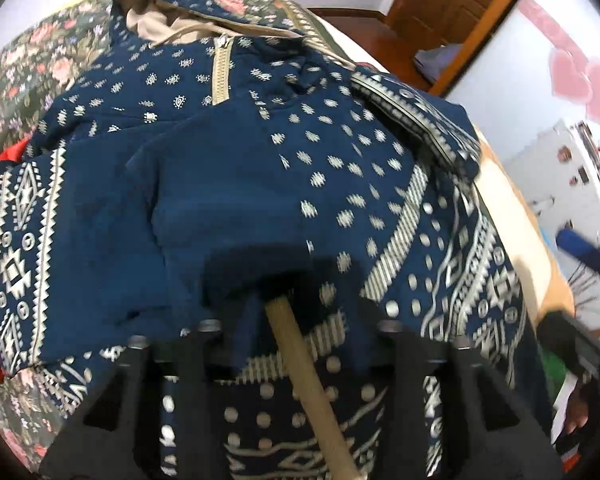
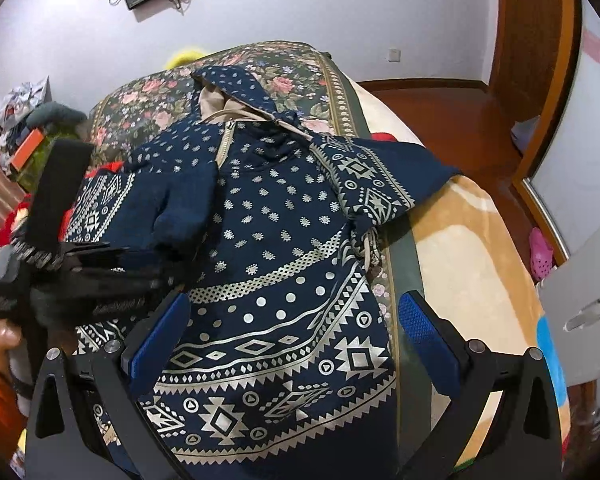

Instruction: Fold large clothes

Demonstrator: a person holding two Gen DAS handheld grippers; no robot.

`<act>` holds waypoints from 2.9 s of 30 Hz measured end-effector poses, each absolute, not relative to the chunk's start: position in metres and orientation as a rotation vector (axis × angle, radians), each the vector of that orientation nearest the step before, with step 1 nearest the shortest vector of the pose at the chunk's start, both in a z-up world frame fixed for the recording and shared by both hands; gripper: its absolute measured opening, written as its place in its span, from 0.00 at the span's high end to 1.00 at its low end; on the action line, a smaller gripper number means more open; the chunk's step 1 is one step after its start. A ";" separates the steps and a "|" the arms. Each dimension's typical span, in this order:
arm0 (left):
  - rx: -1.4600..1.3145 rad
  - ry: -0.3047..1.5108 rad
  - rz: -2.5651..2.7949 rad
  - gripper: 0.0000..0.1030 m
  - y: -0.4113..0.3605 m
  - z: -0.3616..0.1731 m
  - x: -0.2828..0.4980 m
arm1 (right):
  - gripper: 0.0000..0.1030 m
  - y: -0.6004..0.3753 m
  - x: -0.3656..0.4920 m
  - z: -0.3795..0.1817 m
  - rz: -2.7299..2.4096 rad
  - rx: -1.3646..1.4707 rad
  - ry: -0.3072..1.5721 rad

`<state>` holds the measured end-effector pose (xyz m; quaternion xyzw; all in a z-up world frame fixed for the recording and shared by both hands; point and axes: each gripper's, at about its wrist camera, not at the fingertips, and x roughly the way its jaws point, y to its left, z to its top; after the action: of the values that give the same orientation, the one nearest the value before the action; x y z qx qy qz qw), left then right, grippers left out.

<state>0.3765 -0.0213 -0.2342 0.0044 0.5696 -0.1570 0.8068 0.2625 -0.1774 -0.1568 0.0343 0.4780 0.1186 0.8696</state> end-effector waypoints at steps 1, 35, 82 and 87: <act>0.025 1.201 -0.344 0.49 -0.020 -0.230 0.369 | 0.00 -0.175 0.263 -0.155 0.253 0.063 1.000; -0.325 1.086 0.044 0.40 0.222 -0.257 0.298 | 0.37 0.024 0.319 -0.217 0.500 -0.407 1.068; -0.181 1.017 0.144 0.42 0.170 -0.202 0.282 | 0.88 -0.197 0.320 -0.212 0.341 0.254 1.199; -0.147 1.006 0.122 0.42 0.153 -0.187 0.279 | 0.81 -0.214 0.310 -0.198 0.368 0.286 1.180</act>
<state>0.2793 0.1526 -0.1874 -0.0704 0.4811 0.0585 0.8719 0.3097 -0.2136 -0.1975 0.1338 0.5513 0.1721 0.8053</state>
